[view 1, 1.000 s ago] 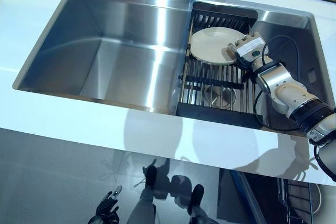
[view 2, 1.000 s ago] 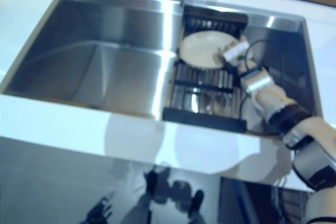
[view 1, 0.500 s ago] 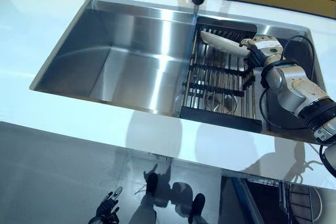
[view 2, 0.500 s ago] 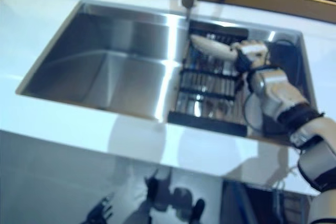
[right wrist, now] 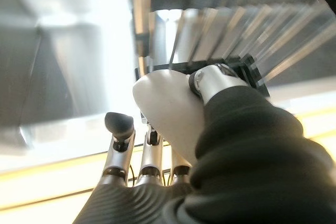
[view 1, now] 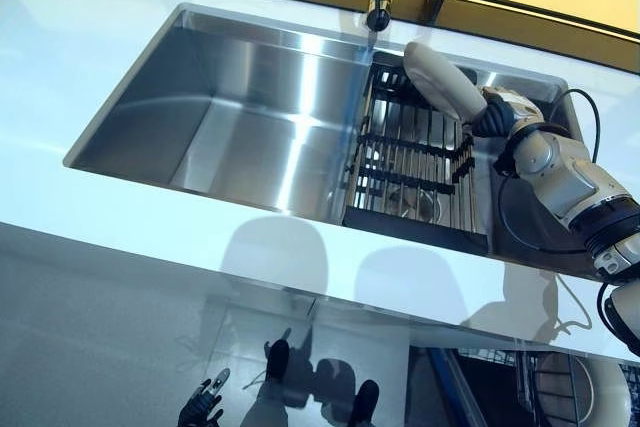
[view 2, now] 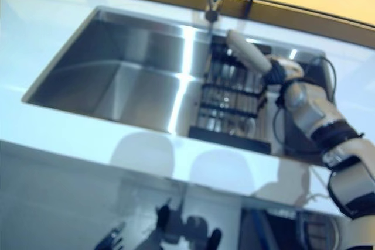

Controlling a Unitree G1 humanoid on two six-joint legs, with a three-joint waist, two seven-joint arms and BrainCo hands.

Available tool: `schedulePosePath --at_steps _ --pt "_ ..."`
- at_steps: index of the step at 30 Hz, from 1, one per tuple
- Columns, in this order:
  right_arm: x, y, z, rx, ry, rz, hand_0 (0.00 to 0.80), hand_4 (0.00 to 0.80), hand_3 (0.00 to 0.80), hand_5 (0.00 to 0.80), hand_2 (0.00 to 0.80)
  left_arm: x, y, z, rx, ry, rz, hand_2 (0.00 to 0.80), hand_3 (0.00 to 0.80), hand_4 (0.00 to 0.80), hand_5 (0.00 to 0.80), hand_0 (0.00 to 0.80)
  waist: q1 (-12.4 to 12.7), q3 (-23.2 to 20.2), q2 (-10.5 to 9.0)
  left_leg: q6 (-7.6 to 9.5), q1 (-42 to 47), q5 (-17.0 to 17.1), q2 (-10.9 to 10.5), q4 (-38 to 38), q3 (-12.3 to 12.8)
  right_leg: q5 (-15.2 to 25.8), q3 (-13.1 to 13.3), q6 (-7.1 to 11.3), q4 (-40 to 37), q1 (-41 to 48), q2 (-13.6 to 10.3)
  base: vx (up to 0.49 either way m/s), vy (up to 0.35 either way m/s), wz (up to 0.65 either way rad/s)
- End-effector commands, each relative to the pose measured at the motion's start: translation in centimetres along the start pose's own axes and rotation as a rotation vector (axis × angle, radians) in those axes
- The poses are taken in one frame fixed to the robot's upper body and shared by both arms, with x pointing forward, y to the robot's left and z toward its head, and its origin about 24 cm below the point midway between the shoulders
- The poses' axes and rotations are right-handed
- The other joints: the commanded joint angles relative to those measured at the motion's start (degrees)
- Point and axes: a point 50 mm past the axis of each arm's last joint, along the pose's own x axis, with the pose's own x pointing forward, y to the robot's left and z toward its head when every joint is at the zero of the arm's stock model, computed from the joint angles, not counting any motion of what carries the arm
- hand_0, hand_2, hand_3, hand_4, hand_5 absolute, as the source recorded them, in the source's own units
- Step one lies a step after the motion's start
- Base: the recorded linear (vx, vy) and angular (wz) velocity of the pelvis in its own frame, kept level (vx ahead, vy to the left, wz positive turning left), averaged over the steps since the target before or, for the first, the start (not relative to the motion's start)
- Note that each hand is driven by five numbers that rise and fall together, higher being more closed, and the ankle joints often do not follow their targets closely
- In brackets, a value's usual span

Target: Take plates into dishwasher

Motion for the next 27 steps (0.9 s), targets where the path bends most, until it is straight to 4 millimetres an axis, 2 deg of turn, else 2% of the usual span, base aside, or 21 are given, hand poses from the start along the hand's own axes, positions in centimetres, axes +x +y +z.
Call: schedulePosePath --at_steps 1,4,18,27 --pt "0.2 -1.9 0.0 0.138 0.012 -0.053 0.8 0.8 0.8 0.8 0.8 -0.3 0.8 -0.4 0.04 -0.005 0.007 0.0 0.0 0.0 0.0 0.0 1.54 -2.31 -2.17 0.87 4.22 -7.03 -1.26 -0.24 1.81 2.32 0.41 4.3 -0.17 -0.48 -2.62 0.0 0.0 0.0" --pt "0.3 -1.5 0.0 0.277 0.011 -0.043 0.8 0.8 0.8 0.8 0.8 -0.4 0.8 -0.8 0.043 0.004 0.007 0.0 0.0 0.0 0.0 0.0 1.59 -2.48 -1.95 0.82 4.81 -7.13 -1.19 -0.24 1.91 2.21 0.4 4.19 -0.17 0.1 -2.63 0.0 0.0 0.0" --pt "0.0 -0.5 0.3 0.658 0.0 -0.023 0.8 0.8 0.8 0.8 0.8 -0.8 1.1 -1.6 0.072 0.019 0.014 0.0 0.0 0.0 0.0 0.0 1.39 -3.62 -2.21 0.68 6.91 -7.55 -0.93 -0.24 2.2 2.03 0.38 4.12 -0.17 2.03 -2.61 0.0 0.0 0.0" --pt "-0.6 -0.1 -1.4 0.739 0.052 -0.033 0.8 0.8 0.8 0.8 0.8 -1.1 1.6 -2.2 0.084 0.03 0.032 0.0 0.0 0.0 0.0 0.0 0.61 -4.84 -2.74 0.76 8.38 -8.06 -0.63 -0.24 2.82 2.02 1.03 4.27 -0.17 3.04 -2.45 0.027 -0.006 0.0"
